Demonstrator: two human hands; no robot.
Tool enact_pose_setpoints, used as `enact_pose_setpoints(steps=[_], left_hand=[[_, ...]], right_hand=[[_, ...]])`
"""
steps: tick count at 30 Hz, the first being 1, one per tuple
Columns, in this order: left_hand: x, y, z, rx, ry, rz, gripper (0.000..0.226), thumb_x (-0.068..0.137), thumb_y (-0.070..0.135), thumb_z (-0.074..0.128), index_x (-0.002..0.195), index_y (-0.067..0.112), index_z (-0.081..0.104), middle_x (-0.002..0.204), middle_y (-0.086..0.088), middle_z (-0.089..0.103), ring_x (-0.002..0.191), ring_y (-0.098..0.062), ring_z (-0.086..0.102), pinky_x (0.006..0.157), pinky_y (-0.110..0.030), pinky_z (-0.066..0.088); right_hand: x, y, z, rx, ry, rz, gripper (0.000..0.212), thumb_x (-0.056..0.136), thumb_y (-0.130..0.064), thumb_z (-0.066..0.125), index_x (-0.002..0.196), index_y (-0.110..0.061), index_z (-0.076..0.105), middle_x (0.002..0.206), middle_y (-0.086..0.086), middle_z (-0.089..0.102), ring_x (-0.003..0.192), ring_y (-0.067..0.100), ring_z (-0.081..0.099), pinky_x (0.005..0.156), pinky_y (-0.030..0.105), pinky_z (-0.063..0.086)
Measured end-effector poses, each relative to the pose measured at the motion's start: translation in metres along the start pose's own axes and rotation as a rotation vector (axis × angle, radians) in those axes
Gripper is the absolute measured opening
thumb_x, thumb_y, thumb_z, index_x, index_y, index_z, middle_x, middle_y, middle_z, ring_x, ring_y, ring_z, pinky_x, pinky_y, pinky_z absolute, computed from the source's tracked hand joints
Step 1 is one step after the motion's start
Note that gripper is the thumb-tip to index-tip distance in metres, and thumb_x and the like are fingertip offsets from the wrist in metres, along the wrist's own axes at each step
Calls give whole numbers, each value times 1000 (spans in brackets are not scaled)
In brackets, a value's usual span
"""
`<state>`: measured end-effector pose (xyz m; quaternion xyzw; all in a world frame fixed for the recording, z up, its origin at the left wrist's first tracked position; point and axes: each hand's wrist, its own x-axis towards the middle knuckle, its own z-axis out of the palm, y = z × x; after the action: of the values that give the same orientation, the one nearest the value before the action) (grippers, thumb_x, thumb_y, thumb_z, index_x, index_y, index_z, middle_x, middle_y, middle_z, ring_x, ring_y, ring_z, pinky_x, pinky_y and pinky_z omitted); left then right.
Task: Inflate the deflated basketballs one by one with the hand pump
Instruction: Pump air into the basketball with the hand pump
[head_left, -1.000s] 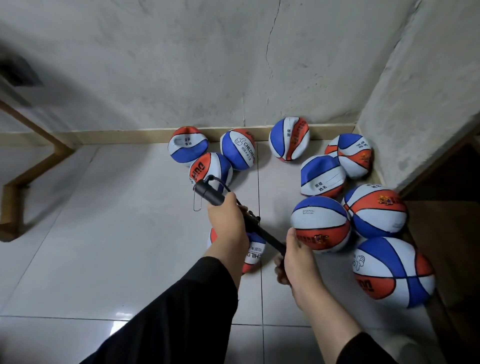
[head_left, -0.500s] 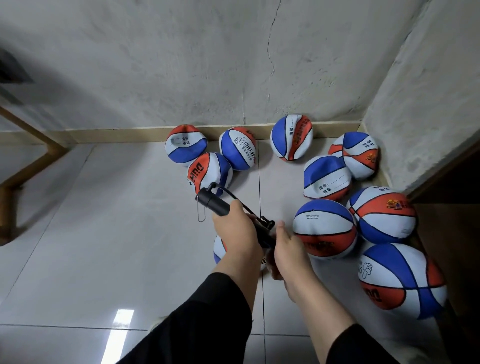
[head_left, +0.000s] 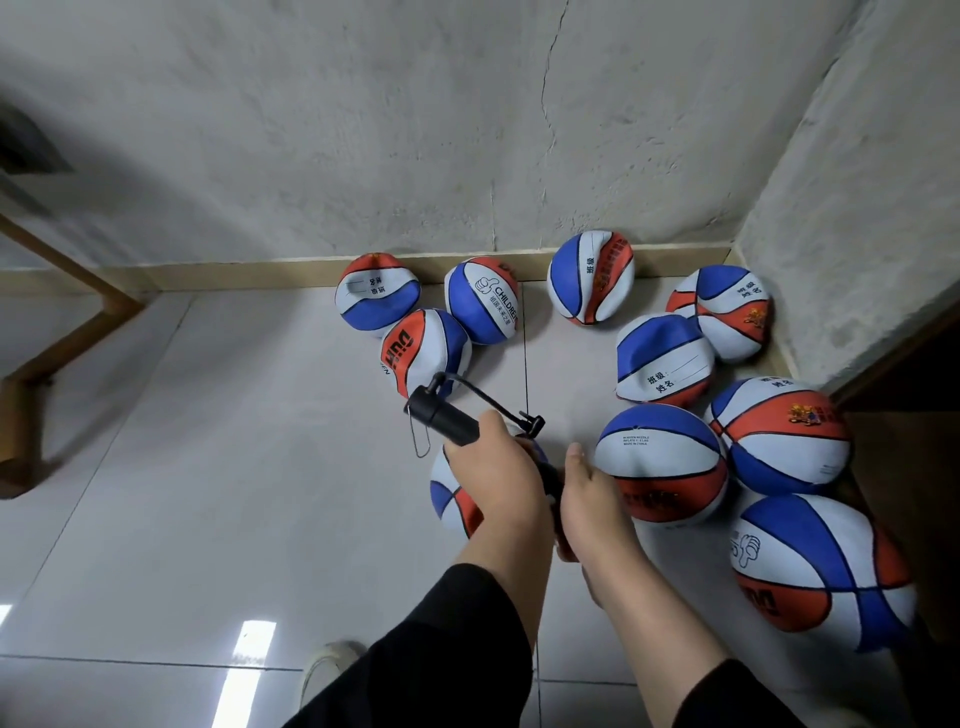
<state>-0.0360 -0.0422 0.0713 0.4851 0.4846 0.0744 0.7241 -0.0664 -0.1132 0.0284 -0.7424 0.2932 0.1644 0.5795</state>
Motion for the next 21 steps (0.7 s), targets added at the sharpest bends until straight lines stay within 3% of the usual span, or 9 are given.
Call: enact_pose_setpoints(steps=[2, 4, 7, 11, 15, 18, 21], left_hand=[[1, 2, 0, 0, -6, -14, 30, 88, 19, 51, 104, -5, 57, 67, -15, 58, 45, -22, 51, 42, -25, 45], [1, 8, 0, -9, -37, -5, 20, 91, 17, 51, 101, 0, 55, 57, -10, 56, 41, -20, 50, 42, -26, 45], [5, 21, -3, -60, -63, -19, 12, 97, 15, 51, 104, 5, 52, 52, -7, 55, 33, -16, 50, 37, -23, 43], [11, 25, -6, -79, -65, -58, 14, 97, 16, 51, 92, 4, 51, 56, -9, 58, 33, -17, 51, 37, -25, 45], [1, 15, -3, -56, -17, -59, 20, 94, 19, 51, 78, 7, 55, 50, -5, 59, 36, -16, 54, 42, -24, 45], [-5, 10, -3, -94, 13, -79, 29, 90, 17, 50, 64, 6, 55, 49, -8, 58, 39, -21, 53, 44, -24, 46], [-11, 9, -3, -101, 6, -72, 34, 88, 16, 51, 55, 5, 52, 50, -11, 57, 40, -23, 52, 41, -20, 44]], right_hand=[[0, 2, 1, 21, -14, 5, 65, 101, -64, 31, 98, -9, 66, 90, 12, 72, 78, 30, 68, 62, 31, 50], [2, 3, 0, 48, -8, -5, 64, 97, -67, 34, 90, -11, 65, 84, 12, 71, 75, 32, 67, 66, 38, 54], [2, 3, -18, 104, 1, 26, 53, 107, -52, 37, 90, -11, 65, 59, 10, 56, 45, 23, 49, 45, 27, 39], [1, 8, -33, 150, -26, 87, 48, 108, -49, 36, 100, -13, 66, 52, 11, 48, 35, 18, 37, 44, 21, 28], [4, 1, -20, 53, -23, -11, 54, 109, -49, 32, 96, -9, 66, 58, 9, 49, 45, 21, 45, 47, 25, 35], [6, -13, -12, -100, -31, -162, 55, 109, -46, 29, 83, -11, 62, 66, 7, 54, 69, 27, 55, 66, 34, 40], [0, -21, -11, -161, -41, -223, 52, 111, -41, 28, 73, -17, 55, 71, 3, 58, 76, 28, 57, 69, 31, 40]])
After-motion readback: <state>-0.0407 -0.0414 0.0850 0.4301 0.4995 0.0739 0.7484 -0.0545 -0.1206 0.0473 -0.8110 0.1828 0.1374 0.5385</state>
